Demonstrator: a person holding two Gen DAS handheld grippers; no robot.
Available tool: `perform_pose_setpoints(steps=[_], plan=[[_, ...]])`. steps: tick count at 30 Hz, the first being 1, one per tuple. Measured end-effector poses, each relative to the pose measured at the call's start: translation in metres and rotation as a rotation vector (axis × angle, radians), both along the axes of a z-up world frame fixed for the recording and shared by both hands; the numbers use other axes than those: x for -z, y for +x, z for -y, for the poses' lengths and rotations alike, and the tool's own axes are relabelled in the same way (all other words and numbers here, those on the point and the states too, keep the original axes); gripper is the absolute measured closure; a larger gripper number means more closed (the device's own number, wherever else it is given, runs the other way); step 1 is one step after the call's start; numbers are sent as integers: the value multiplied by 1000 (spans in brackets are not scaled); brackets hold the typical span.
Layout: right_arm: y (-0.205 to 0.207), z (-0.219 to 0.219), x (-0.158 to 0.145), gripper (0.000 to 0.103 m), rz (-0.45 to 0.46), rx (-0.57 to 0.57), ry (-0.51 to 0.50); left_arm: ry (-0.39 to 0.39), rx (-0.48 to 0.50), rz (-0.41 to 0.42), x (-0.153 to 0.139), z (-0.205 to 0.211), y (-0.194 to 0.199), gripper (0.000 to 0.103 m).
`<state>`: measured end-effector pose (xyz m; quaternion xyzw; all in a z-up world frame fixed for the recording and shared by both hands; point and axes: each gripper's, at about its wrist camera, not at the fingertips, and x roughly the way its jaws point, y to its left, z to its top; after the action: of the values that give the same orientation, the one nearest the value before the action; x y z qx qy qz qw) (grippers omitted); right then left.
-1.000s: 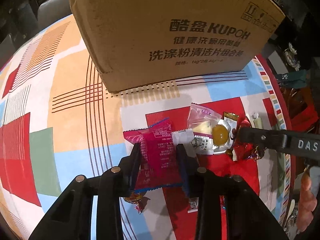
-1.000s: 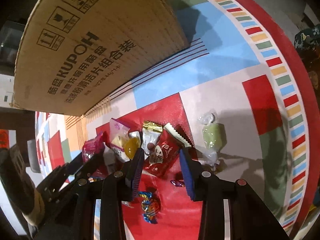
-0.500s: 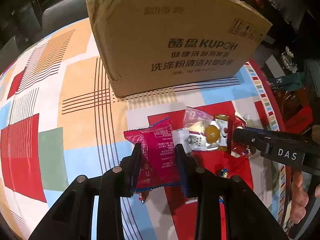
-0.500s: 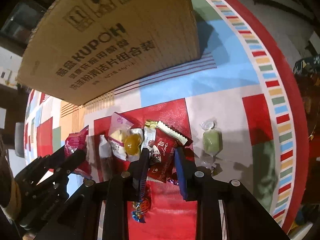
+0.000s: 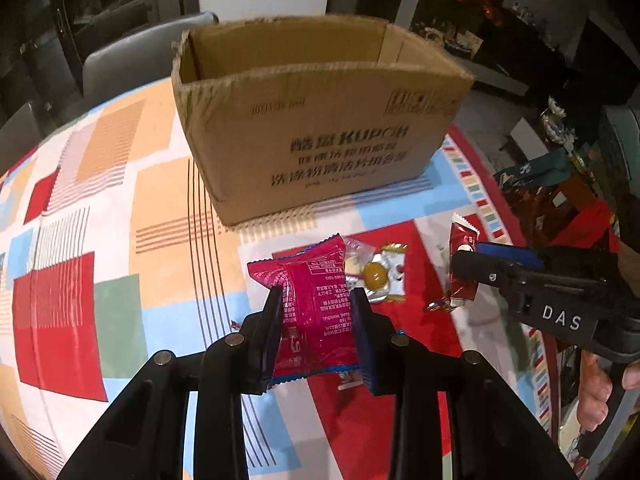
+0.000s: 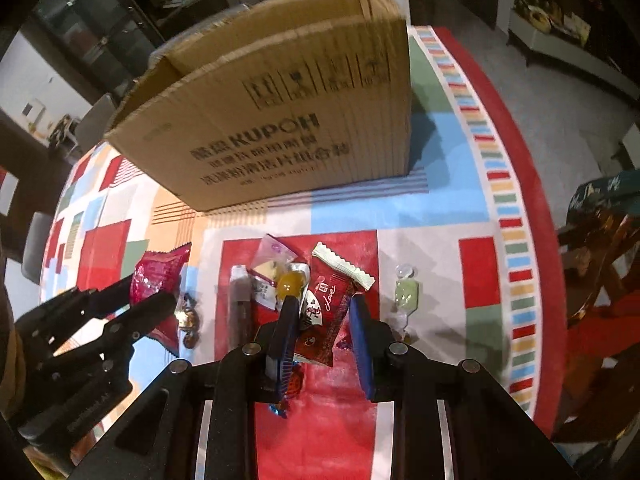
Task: Organize snacks
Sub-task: 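Lift both snacks into the cardboard box and open both grippers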
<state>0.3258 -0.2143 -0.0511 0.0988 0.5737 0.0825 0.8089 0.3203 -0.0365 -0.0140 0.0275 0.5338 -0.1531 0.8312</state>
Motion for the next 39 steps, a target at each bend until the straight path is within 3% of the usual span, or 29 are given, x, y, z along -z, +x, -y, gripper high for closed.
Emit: perform_pose_setpoints(steps=[11,17,22,28,34,39], plan=[[-8,-4,-68,76,233,-75,-61,-58,18,155,-59,-4,-4,70],[-5,-3,-95,76,340,-77,-64,-21,28,289,-83,-2,-2,70],[1,-3,-115,76,454,-70,-88,-35,14,375,-99,-3,11,70],[20,-5,-130,76,524,-67,-77,-28,0,453,-113,-2,35,70],[46,-8,-135,76,579,-69,-88,-23,-27,478,-115,2,64,70],[68,-14,-132,76,580,-81,-114,-22,-54,419,-105,4,95,70]])
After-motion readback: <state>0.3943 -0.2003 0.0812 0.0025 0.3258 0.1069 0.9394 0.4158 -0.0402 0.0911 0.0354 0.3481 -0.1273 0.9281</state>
